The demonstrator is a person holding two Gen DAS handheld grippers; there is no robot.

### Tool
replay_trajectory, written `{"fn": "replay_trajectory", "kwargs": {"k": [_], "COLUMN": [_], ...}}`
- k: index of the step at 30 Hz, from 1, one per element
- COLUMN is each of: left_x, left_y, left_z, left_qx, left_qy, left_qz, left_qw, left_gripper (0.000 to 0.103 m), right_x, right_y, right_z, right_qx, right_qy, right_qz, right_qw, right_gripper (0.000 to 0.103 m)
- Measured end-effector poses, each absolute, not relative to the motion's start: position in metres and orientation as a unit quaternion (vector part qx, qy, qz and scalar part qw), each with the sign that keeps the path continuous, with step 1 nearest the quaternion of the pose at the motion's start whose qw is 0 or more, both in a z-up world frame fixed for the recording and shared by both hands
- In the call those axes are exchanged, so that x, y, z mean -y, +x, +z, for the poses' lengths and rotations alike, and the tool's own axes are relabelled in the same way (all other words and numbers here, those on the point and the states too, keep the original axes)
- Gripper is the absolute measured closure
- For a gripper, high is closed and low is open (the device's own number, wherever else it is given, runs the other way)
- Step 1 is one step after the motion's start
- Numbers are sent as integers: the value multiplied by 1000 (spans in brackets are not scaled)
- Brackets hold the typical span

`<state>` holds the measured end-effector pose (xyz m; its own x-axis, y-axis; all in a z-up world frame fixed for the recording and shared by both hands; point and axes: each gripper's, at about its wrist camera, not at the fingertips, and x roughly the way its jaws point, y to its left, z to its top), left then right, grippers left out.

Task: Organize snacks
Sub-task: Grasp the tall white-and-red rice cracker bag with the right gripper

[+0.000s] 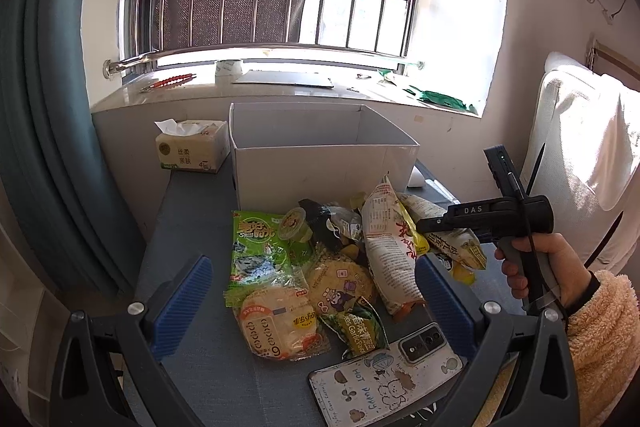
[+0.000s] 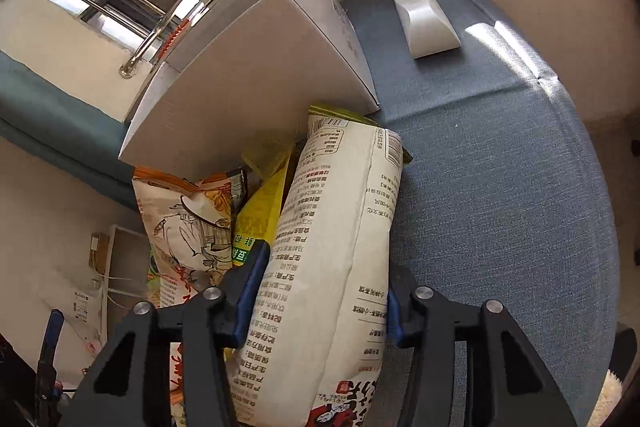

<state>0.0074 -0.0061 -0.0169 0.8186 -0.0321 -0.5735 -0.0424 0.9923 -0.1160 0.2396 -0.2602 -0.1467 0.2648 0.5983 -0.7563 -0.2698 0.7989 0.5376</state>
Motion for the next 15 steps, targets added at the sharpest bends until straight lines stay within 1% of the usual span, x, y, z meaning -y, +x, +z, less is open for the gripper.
{"fn": "replay_trajectory", "kwargs": {"k": [2, 4, 10, 15], "left_x": [9, 12, 33, 64], "left_y": [10, 15, 48, 97], "left_z": [-20, -24, -40, -64], "left_qx": [-305, -312, -348, -398], "left_qy": [-60, -59, -65, -38], "left_qz": [-3, -11, -51, -61], "left_qw": [950, 948, 934, 915], "left_gripper": [0, 0, 0, 0], "right_x": [262, 267, 291, 316], "right_y": [235, 229, 204, 176], "right_z": [-144, -139, -110, -84], "right_qx": [-530, -520, -474, -426], "right_qy": [152, 165, 180, 201], "right_qz": [283, 291, 296, 294], "right_qw": [785, 786, 809, 832], "right_gripper": [59, 62, 62, 62]}}
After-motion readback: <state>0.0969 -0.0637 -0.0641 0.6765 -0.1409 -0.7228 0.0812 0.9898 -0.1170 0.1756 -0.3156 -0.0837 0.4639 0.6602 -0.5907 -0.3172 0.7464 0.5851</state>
